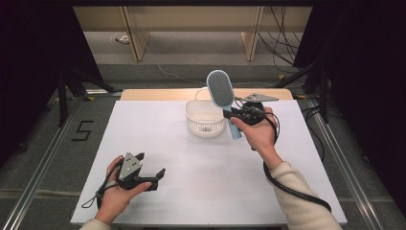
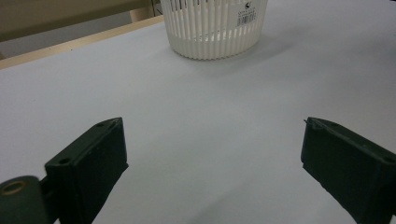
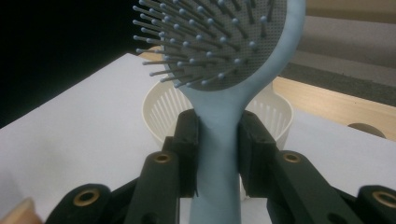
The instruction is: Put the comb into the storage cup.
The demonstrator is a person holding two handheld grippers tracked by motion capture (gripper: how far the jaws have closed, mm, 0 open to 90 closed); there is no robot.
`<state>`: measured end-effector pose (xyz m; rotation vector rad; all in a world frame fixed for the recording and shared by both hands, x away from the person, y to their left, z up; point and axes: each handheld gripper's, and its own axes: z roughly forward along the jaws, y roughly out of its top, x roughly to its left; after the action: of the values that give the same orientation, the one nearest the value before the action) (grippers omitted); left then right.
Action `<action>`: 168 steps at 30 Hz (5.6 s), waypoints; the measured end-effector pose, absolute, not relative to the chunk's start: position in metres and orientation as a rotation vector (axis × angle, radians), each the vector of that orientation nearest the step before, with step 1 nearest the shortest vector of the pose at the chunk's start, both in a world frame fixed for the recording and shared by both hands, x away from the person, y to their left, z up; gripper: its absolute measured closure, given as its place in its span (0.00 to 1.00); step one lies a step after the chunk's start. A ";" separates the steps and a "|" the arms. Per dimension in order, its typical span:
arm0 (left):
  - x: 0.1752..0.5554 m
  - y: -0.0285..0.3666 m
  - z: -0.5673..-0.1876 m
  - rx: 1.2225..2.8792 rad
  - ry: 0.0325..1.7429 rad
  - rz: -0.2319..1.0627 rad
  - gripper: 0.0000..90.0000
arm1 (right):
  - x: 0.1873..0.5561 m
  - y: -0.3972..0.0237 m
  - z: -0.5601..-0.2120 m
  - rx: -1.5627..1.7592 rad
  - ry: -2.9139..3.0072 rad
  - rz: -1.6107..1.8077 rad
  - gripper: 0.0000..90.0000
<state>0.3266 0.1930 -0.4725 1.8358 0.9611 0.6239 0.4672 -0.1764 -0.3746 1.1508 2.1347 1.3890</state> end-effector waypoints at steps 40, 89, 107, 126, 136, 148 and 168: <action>0.327 0.193 -0.472 1.834 0.965 0.623 0.07 | 0.476 -0.170 -0.367 1.152 2.118 1.396 0.80; 0.327 0.193 -0.473 1.836 0.965 0.625 0.07 | 0.489 -0.163 -0.358 1.162 2.090 1.401 0.80; 0.327 0.192 -0.473 1.839 0.961 0.626 0.07 | 0.492 -0.162 -0.355 1.165 2.084 1.400 0.80; 0.327 0.192 -0.473 1.838 0.961 0.626 0.07 | 0.496 -0.159 -0.352 1.166 2.080 1.403 0.80; 0.327 0.192 -0.473 1.838 0.960 0.625 0.07 | 0.499 -0.157 -0.352 1.167 2.079 1.403 0.80; 0.327 0.192 -0.473 1.838 0.959 0.625 0.07 | 0.503 -0.154 -0.350 1.172 2.075 1.401 0.80; 0.327 0.191 -0.473 1.837 0.959 0.623 0.08 | 0.510 -0.148 -0.348 1.171 2.082 1.391 0.80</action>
<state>0.3274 0.1913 -0.4728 1.8374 0.9588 0.6229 0.5097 -0.1481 -0.3485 1.1715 2.0819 1.3910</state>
